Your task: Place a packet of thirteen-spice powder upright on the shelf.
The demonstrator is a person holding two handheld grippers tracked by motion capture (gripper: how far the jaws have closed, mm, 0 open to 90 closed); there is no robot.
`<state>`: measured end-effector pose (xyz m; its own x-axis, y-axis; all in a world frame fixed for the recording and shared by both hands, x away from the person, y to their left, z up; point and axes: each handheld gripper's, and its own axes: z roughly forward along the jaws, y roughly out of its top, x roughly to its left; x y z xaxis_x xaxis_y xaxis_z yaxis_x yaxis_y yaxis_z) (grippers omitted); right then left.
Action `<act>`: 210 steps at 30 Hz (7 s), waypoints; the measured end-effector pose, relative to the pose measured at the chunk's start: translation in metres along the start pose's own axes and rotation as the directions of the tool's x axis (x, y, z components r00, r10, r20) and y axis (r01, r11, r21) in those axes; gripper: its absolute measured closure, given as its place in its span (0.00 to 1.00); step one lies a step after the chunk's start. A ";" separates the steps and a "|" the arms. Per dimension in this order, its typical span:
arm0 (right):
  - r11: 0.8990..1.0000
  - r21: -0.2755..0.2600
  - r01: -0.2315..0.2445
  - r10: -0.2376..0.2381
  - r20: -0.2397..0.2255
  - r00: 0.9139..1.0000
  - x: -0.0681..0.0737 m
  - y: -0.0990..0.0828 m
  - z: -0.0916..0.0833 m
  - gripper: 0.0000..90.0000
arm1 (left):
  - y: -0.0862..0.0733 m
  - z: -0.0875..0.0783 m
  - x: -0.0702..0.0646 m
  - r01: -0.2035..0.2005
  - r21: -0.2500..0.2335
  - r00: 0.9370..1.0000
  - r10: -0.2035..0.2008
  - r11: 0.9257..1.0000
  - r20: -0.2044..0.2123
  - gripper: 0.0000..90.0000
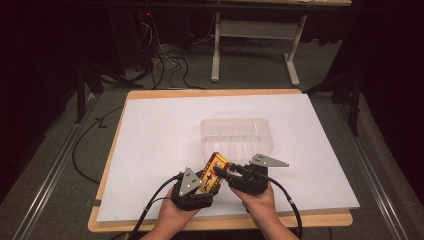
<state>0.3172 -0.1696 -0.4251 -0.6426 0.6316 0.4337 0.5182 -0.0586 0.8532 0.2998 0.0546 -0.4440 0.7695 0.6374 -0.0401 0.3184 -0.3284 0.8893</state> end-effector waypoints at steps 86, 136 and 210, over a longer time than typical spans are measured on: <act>0.964 -0.175 0.199 -0.114 0.402 0.909 -0.040 0.033 -0.109 0.76 | -0.026 -0.078 0.086 0.086 0.009 0.982 -0.084 0.996 -0.168 0.21; 0.964 -0.140 0.225 -0.086 0.637 0.766 -0.067 0.094 -0.035 0.76 | -0.025 -0.076 0.081 0.064 0.022 0.989 -0.060 0.998 -0.136 0.21; 0.965 -0.142 0.218 -0.070 0.666 0.743 -0.046 0.080 0.009 0.76 | -0.025 -0.077 0.082 0.069 0.023 0.990 -0.066 0.997 -0.121 0.22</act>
<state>0.3934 -0.1964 -0.3790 -0.1380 0.9880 0.0695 0.2797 -0.0284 0.9597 0.3127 0.1683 -0.4342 0.6741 0.7374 -0.0430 0.3837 -0.2999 0.8734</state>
